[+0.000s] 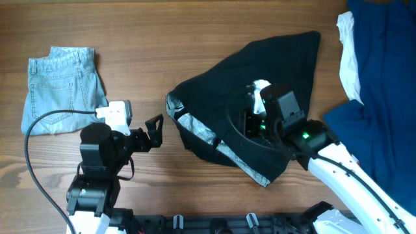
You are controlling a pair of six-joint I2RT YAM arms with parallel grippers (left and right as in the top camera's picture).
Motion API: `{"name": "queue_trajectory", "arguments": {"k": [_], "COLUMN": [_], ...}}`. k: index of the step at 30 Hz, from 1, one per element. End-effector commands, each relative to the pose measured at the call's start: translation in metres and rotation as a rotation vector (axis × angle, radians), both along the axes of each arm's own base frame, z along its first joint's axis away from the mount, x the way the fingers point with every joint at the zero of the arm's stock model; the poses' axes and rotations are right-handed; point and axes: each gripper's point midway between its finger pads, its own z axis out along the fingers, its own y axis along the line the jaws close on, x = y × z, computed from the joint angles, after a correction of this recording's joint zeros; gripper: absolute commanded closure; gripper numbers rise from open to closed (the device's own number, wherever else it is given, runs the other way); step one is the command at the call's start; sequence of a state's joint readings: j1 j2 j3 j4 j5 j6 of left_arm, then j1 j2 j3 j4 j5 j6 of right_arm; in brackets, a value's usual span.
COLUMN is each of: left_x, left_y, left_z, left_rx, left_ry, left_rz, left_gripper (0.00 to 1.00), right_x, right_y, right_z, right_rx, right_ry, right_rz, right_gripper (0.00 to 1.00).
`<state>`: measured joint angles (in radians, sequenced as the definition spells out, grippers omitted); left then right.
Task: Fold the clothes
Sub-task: 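Pull the black shorts with the right gripper toward the table center, then grasp the left edge of the black shorts with the left gripper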
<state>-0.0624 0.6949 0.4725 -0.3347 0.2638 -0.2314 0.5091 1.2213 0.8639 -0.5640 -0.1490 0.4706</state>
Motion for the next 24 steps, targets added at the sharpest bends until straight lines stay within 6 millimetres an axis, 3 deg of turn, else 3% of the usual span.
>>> {"name": "queue_trajectory", "arguments": {"k": [1,5,11,21,24], "left_x": [0.002,0.001,0.001,0.017,0.021], "left_y": [-0.001,-0.008,-0.037,-0.101,-0.124], "left_z": [0.010,0.011,0.016,-0.016,-0.032], "left_rx": [-0.056,-0.167,-0.231,-0.355,-0.413], "left_ry": [-0.005,0.033,0.036,0.190,0.259], "left_rz": [0.021,0.039,-0.096,-0.193,-0.201], "left_gripper": [0.00,0.00,0.00,0.00,0.06], "right_x": [0.007,0.003,0.010,0.006,0.004], "right_y": [-0.050,-0.066,-0.084,-0.110,-0.111], "right_z": [-0.012,-0.016,-0.005,0.007,0.006], "right_rx": [-0.245,-0.315,-0.252,-0.246,-0.252], "right_ry": [-0.028,-0.016,-0.017,-0.028,-0.019], "right_rz": [-0.151,-0.193,-0.333,-0.402,-0.401], "right_gripper": [0.43,0.33,0.32,0.21,0.21]}}
